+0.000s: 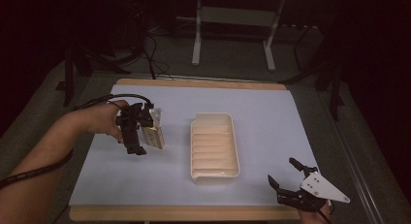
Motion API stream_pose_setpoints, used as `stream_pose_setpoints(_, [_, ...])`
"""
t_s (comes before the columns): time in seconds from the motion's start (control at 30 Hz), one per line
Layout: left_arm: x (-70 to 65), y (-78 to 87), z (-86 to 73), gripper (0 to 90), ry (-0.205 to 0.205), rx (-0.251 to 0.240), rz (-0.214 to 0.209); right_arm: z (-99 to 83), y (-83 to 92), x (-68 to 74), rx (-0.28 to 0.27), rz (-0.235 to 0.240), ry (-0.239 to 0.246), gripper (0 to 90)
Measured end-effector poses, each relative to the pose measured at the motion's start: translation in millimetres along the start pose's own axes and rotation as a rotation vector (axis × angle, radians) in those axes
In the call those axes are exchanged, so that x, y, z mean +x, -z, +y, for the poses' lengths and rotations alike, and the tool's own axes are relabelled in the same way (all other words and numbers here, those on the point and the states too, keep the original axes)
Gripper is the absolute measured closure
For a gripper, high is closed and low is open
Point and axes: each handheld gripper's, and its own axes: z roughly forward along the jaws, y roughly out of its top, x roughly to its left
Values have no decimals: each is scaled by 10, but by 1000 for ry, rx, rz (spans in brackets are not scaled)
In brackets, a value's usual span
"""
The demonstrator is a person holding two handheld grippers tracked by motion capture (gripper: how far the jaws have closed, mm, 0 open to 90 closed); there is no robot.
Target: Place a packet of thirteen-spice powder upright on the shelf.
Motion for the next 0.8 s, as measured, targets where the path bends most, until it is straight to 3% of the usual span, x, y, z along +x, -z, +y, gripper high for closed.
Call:
stream_pose_setpoints(0.13, [118, -63, 19, 8, -4, 4, 16, -1, 2, 6, 0, 4, 3, 140])
stream_pose_setpoints(0.2, [179, -107, 28, 49, -2, 3, -2, -3, -5, 8, 3, 8, 6, 140])
stream_pose_setpoints(0.47, [436, -243, 48, 54, -2, -6, 27, -6, -6, 11, 5, 13, 7, 140])
stream_pose_setpoints(0.67, [520, -328, 50, 142, -7, 9, 19, -7, -6, 12, 5, 20, 14, 140])
stream_pose_setpoints(0.7, [573, -450, 54, 187, -16, 33, 12, -7, -4, 10, 5, 22, 12, 140])
stream_pose_setpoints(0.8, [598, -546, 47, 239, -20, 38, 2, -10, -4, 6, 6, 23, 10, 141])
